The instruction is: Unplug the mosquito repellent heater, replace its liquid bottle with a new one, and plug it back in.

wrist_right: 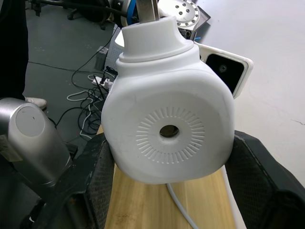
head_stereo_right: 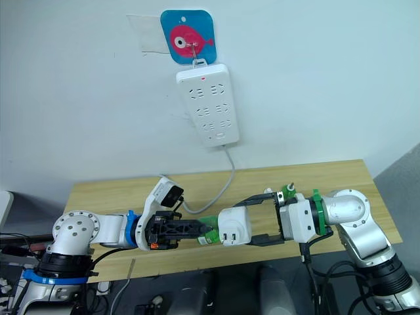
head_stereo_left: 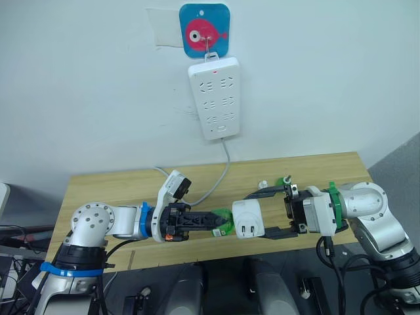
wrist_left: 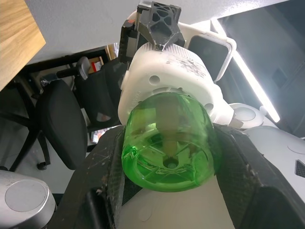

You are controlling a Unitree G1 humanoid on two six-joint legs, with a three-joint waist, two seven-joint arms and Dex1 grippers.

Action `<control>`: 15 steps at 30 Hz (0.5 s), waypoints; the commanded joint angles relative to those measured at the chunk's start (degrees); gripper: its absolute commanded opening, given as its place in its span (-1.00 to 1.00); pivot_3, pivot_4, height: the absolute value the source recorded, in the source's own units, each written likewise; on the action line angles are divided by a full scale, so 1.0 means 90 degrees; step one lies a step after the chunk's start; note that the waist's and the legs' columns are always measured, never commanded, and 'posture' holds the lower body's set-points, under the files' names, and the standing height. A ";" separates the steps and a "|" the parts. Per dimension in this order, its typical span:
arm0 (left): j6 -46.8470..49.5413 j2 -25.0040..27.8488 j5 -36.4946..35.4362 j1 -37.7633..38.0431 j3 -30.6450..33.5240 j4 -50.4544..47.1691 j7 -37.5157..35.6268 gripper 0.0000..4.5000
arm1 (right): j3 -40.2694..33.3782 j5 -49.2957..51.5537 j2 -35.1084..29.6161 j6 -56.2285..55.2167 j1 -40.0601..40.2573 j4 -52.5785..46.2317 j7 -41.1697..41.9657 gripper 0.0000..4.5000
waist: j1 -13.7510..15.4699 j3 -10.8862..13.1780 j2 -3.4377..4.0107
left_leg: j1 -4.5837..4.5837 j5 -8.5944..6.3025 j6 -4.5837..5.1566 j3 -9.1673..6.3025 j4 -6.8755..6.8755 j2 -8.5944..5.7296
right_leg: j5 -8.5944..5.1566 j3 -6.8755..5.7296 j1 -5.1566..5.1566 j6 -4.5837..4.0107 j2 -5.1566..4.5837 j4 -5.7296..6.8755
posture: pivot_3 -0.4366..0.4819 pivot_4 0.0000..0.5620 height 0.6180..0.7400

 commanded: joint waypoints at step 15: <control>-0.4116 0.1868 0.4001 0.0467 -0.0334 -0.1813 -0.2318 1.00 | -0.0306 0.0102 -0.0606 0.3011 0.0098 -0.0081 -0.1124 0.30 | 0.0008 -0.0004 0.0006 | -0.0003 0.0015 -0.0027 0.0012 -0.0009 0.0002 | -0.0001 0.0011 -0.0010 -0.0011 -0.0004 -0.0003 | -0.15 -0.12 1.00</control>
